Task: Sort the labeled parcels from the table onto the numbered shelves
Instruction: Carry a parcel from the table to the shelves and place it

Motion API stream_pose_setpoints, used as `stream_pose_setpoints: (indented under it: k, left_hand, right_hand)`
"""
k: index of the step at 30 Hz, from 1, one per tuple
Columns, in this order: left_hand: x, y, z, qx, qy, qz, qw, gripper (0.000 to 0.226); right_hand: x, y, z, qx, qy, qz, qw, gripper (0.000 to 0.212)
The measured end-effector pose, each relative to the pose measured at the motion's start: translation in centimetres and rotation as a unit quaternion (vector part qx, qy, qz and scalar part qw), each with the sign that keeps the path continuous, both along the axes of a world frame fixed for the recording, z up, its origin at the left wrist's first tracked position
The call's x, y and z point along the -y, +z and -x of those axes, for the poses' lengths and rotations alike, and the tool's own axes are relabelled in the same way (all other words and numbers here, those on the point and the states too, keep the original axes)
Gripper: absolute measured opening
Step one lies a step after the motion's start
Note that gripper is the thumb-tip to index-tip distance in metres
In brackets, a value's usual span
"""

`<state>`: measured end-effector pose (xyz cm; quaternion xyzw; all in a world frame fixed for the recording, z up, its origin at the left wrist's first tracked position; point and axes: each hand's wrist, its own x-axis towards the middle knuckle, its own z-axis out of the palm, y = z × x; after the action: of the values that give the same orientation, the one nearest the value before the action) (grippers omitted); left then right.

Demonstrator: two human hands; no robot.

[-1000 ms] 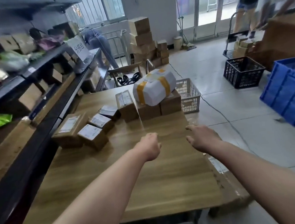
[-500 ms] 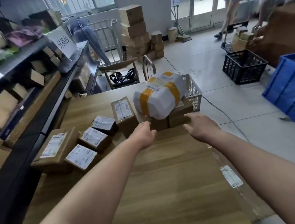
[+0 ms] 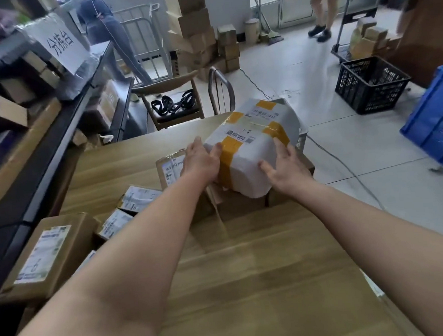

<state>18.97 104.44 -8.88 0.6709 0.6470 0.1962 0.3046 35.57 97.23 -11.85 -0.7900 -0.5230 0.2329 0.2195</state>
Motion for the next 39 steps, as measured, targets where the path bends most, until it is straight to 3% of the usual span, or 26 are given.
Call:
stream_pose_setpoints:
  k: [8, 21, 28, 35, 39]
  left_hand:
    - [1.0, -2.2, -0.7, 0.122, 0.024, 0.007, 0.992, 0.063]
    - [13.2, -0.6, 1.8, 0.141, 0.171, -0.013, 0.975, 0.058]
    - [25.4, 0.1, 2.8, 0.138, 0.308, 0.012, 0.941, 0.059]
    - [35.4, -2.3, 5.1, 0.169, 0.452, 0.026, 0.875, 0.036]
    - [38.0, -5.6, 6.9, 0.112, 0.444, 0.129, 0.879, 0.028]
  right_hand:
    - [-0.5, -2.0, -0.6, -0.154, -0.011, -0.065, 0.986, 0.089]
    - [6.9, -0.2, 0.5, -0.214, 0.098, -0.072, 0.969, 0.088]
    - [15.7, -0.1, 2.7, -0.229, 0.204, -0.028, 0.951, 0.087]
    - [23.5, -2.2, 5.1, -0.228, 0.302, 0.025, 0.925, 0.087]
    - [25.7, -4.5, 4.5, -0.182, 0.335, 0.108, 0.918, 0.081]
